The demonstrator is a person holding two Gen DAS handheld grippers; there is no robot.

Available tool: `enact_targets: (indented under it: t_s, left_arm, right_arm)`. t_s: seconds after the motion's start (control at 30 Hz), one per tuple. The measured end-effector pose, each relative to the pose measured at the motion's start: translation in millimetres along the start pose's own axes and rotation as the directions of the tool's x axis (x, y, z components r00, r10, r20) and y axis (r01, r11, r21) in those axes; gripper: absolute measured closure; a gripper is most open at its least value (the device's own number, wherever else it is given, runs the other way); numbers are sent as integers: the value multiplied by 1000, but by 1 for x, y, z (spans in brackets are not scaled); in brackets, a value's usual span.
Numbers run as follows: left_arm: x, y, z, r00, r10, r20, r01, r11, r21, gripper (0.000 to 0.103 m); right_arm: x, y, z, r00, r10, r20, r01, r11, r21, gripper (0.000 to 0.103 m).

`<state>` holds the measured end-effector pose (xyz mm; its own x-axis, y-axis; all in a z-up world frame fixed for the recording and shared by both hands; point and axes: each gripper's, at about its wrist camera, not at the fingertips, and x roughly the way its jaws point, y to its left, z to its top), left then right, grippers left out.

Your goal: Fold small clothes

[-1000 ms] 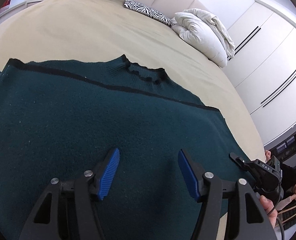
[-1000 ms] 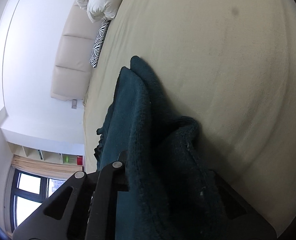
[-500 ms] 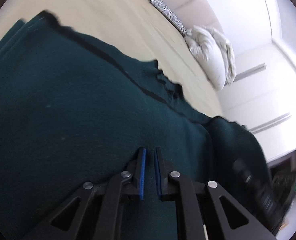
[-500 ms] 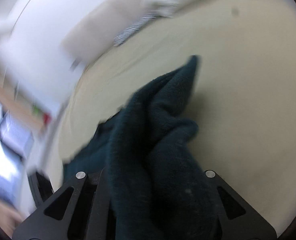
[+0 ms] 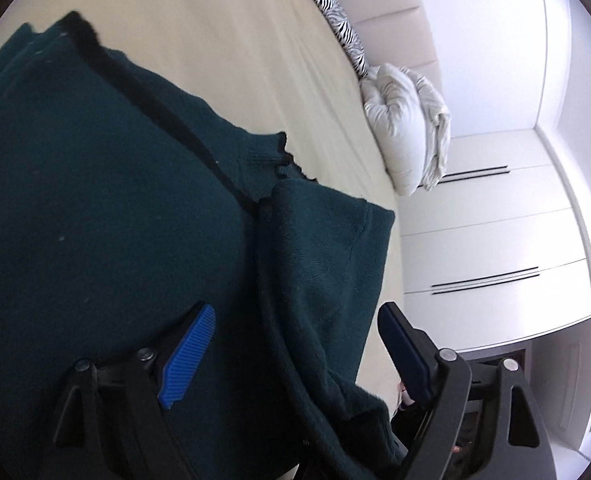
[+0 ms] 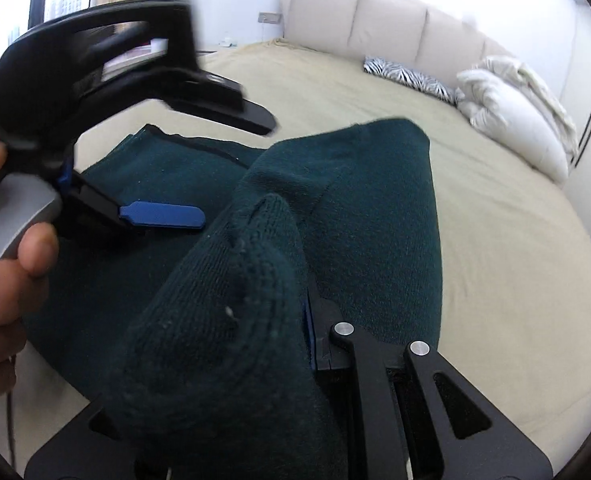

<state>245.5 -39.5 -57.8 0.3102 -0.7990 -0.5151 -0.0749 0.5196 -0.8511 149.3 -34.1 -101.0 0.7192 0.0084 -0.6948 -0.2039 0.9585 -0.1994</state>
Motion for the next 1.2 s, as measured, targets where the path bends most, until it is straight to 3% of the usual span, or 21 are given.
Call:
enact_targets:
  t_s: [0.03,0.07,0.17,0.4,0.57,0.9,1.07,1.2]
  left_arm:
    - [7,-4,2,999,22,-30,-22,1000,6,35]
    - [11,-6,5,998,31,-55,-31,999,10,54]
    - [26,-14,11,990,81,-117,-76,996,44,89]
    - [6,-18,18,987,116,-113,-101,986,134,90]
    - [-17,-9,27,985,142,-93,-126,979,158,90]
    - [-92,37,53,974,221,-52,-208,962,179,90]
    - [-98,49,56,971,233,-50,-220,957,187,90]
    - [-99,49,56,972,230,-46,-216,954,207,90]
  right_arm:
    - [-2,3,-1,1000,-8,9,8,1000,-24,92]
    - [-4,6,-2,1000,-15,17,16,999,-47,92]
    - [-10,19,-7,998,-36,45,41,992,-123,92]
    - [-55,40,-26,985,-61,160,103,957,-271,90]
    - [-75,78,-30,977,-19,213,102,916,-388,93]
    - [-78,118,-27,970,115,215,8,867,-498,96]
    - [-58,118,-29,976,134,172,-24,851,-524,96]
    - [-78,136,-37,977,139,162,-36,856,-516,96]
